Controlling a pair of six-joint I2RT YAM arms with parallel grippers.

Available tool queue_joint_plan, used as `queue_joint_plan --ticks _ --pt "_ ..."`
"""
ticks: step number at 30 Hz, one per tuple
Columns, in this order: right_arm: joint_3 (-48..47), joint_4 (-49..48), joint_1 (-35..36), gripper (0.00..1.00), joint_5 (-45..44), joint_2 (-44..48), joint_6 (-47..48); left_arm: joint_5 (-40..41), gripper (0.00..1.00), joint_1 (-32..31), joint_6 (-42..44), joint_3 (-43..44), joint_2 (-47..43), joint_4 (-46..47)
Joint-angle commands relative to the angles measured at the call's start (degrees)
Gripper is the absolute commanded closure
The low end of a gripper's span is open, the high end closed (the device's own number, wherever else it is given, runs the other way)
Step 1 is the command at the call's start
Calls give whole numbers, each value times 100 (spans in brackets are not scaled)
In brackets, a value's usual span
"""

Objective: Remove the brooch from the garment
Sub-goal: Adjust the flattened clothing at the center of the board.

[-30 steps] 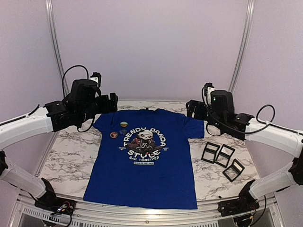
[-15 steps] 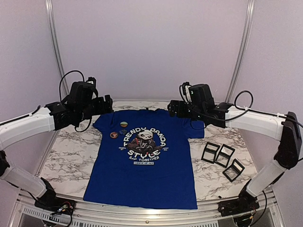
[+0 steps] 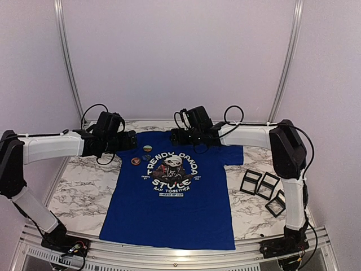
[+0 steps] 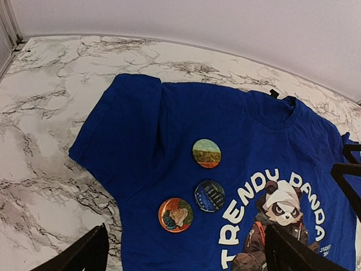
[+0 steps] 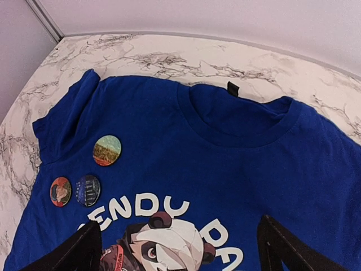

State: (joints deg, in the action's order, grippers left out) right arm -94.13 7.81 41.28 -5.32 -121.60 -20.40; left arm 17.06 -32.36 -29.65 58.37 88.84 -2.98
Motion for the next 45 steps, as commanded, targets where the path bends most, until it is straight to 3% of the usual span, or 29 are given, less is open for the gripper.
queue_joint_plan --ticks 1,14,21,30,45 --pt "-668 86 160 8 -49 -524 167 -393 1 122 -54 290 433 238" --pt "-2329 645 489 8 -547 -2107 559 -1435 1 748 -313 1049 2142 806" --pt "-2573 812 574 8 -601 -2394 642 -1373 1 889 -467 1180 2649 843" --pt "-2400 1017 609 8 -680 -2383 713 -1214 1 898 -759 789 2615 784" --pt "-980 863 660 9 -491 -1560 541 -983 1 670 -1237 -590 1574 937"
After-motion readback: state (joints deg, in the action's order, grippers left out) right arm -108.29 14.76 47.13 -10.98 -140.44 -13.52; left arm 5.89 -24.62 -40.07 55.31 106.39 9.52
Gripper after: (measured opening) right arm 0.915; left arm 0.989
